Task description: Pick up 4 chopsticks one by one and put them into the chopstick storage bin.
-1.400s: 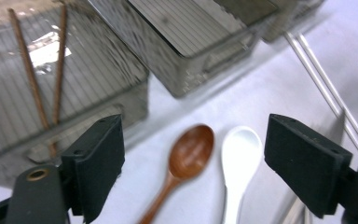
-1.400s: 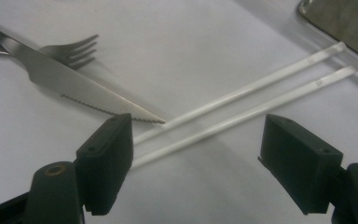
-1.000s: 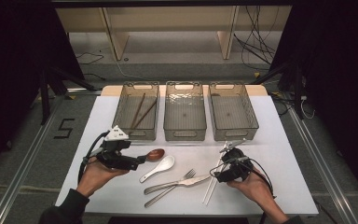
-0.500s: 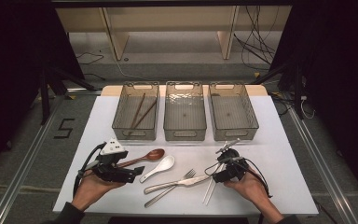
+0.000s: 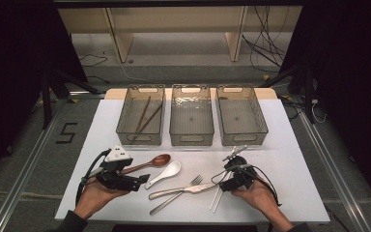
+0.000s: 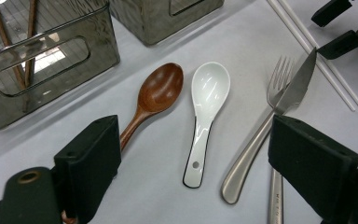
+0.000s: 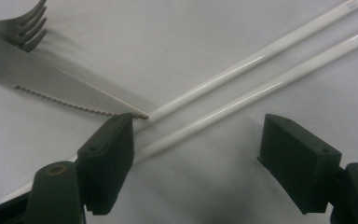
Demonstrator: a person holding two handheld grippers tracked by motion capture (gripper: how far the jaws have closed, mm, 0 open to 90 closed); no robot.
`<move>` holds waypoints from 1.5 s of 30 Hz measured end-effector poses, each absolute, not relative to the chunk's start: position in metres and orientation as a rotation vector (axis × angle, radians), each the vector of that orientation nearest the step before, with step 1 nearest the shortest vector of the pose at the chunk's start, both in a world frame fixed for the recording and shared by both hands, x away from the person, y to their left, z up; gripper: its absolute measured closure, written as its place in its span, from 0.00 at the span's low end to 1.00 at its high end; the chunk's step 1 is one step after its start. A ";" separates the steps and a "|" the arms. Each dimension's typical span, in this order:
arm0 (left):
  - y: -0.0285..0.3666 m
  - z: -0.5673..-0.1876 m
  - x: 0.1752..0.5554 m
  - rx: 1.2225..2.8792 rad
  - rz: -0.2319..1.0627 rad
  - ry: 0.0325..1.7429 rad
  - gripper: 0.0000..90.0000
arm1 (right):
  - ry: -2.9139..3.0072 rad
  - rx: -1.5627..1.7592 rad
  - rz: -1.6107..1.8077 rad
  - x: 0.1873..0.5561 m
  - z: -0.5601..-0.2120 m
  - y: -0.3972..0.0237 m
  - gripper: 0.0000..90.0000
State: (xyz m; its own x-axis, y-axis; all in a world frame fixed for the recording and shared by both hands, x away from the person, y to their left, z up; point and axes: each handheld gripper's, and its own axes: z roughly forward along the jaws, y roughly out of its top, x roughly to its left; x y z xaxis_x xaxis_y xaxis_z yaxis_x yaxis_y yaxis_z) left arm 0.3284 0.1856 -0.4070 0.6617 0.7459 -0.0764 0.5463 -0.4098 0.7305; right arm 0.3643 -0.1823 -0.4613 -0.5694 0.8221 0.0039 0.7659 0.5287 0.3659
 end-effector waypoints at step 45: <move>0.187 -0.411 0.329 2.140 0.320 0.988 0.19 | 2.711 1.263 0.326 0.359 -0.461 -0.181 0.49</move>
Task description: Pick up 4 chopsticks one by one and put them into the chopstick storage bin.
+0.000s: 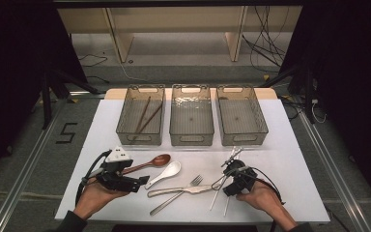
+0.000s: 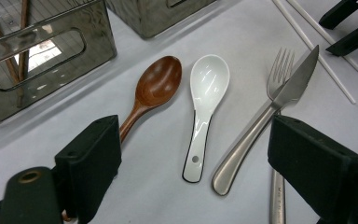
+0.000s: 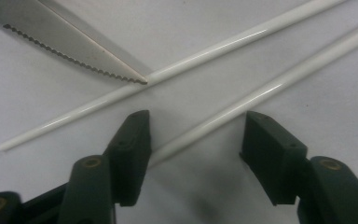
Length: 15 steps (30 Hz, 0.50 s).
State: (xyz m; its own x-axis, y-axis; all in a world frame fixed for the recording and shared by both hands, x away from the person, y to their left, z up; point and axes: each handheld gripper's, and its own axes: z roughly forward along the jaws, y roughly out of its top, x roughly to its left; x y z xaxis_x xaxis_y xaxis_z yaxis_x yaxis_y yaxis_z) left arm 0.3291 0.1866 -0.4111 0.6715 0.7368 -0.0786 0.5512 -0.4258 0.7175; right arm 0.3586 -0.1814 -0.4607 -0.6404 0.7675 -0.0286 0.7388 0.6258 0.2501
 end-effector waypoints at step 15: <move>0.185 -0.413 0.329 2.162 0.310 0.975 0.19 | 2.752 1.218 0.309 0.361 -0.458 -0.186 0.64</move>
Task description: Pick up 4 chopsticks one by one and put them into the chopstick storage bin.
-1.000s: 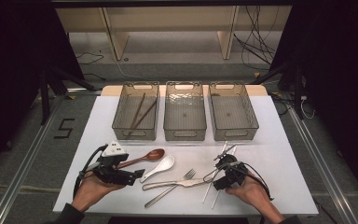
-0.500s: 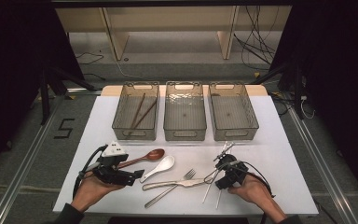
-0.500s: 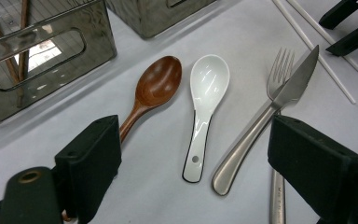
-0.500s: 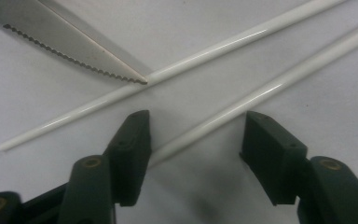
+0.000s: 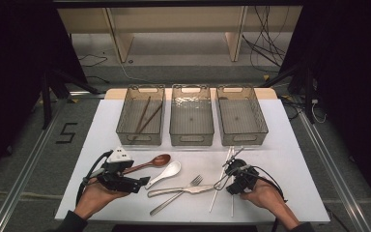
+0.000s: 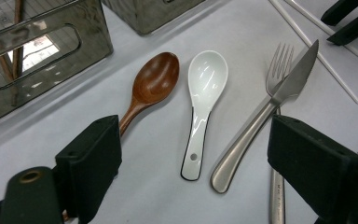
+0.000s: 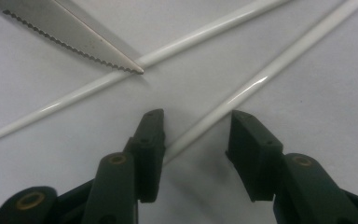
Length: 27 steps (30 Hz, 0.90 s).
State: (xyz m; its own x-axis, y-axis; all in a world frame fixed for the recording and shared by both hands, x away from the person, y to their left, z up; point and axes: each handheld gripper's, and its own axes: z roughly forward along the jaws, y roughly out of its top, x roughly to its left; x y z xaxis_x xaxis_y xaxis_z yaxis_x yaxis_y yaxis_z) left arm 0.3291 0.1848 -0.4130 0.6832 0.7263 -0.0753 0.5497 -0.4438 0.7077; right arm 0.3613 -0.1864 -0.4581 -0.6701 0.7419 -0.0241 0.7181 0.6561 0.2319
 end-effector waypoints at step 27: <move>0.183 -0.415 0.329 2.180 0.302 0.964 0.19 | 2.790 1.287 0.254 0.369 -0.454 -0.204 0.91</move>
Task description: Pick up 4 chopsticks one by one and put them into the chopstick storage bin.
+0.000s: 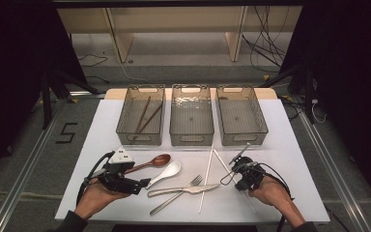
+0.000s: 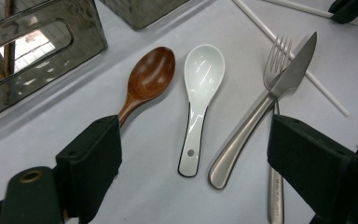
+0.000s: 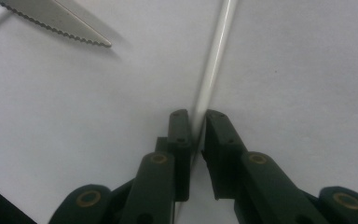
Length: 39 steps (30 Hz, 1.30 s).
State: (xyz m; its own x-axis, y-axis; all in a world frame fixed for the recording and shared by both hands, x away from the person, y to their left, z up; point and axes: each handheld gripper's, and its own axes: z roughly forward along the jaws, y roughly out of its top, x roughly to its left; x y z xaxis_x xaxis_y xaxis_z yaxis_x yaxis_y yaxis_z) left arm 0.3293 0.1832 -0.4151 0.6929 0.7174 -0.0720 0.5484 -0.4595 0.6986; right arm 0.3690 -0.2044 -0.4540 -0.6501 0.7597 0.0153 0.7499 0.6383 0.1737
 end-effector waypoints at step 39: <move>0.181 -0.417 0.331 2.192 0.293 0.962 0.19 | 2.848 1.170 0.190 0.382 -0.452 -0.198 0.85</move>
